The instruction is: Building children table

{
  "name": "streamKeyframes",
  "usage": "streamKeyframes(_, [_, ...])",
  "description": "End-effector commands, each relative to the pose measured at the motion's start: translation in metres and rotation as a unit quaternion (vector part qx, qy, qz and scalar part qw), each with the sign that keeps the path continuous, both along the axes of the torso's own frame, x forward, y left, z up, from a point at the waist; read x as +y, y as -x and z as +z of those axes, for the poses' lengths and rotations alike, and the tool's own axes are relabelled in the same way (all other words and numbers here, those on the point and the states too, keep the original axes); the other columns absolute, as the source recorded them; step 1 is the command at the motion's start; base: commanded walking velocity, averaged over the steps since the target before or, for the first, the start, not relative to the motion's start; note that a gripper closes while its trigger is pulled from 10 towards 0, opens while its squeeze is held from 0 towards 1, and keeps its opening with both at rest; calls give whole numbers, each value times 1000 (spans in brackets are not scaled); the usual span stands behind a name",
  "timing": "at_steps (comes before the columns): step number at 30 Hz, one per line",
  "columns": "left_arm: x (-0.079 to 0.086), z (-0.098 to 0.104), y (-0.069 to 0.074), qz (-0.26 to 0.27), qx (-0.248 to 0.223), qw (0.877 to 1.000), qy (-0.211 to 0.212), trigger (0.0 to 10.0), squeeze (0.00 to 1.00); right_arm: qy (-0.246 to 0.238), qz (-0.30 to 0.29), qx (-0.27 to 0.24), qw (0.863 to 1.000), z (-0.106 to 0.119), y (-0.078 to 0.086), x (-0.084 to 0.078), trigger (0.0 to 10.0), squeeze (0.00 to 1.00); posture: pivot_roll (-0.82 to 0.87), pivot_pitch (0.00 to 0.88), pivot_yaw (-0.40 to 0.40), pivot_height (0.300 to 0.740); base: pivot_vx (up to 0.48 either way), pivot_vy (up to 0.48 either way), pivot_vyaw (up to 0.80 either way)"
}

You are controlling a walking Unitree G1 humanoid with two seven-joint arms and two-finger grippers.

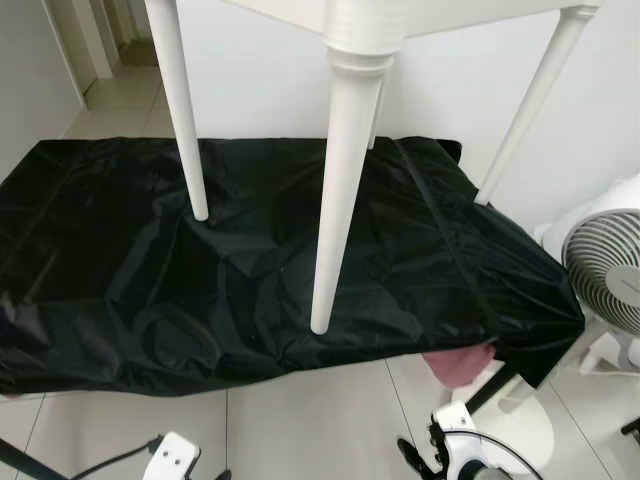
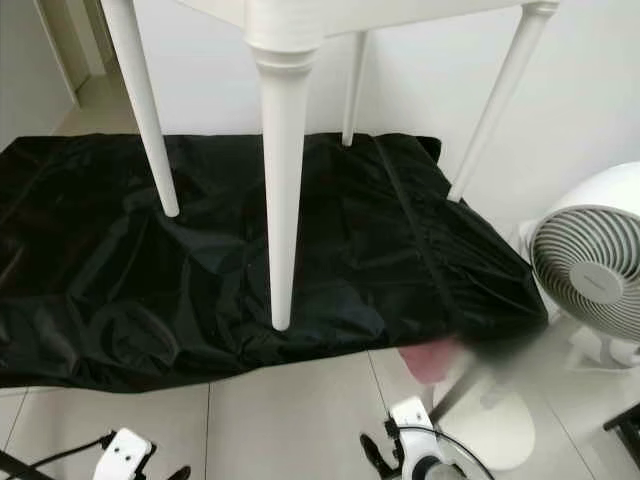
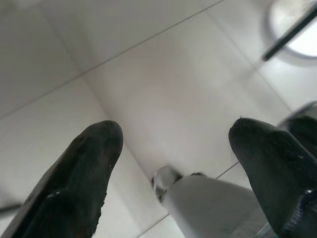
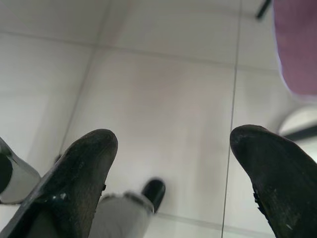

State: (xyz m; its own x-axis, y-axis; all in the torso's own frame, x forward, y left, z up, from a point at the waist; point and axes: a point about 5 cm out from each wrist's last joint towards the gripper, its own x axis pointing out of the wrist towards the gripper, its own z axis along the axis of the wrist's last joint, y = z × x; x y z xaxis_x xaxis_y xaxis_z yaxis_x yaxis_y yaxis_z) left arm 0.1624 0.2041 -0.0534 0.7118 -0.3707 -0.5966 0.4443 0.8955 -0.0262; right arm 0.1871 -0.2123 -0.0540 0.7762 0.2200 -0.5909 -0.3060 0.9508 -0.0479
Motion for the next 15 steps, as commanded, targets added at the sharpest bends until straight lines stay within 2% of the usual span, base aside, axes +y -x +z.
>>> streamKeyframes(1, [6,-12,4,61,42,997,-15,10000,0,6,-35,26,999,-7,6,-3,10000,0,32,39,4,740,0,0,0])
streamKeyframes(3, [7,-17,4,93,58,994,-22,10000,0,8,-57,43,997,-12,10,-3,10000,0,33,36,3,740,0,0,0])
streamKeyframes(5, [7,-17,4,93,58,994,-22,10000,0,8,-57,43,997,-12,10,-3,10000,0,33,36,3,740,0,0,0])
streamKeyframes(8, [5,-23,1,129,71,989,-26,10000,0,15,-87,61,994,-18,14,-2,10000,0,31,36,7,740,0,0,0])
streamKeyframes(15, [-4,-29,1,147,100,984,-27,10000,0,22,-118,81,989,-23,18,-3,10000,0,31,36,7,740,0,0,0])
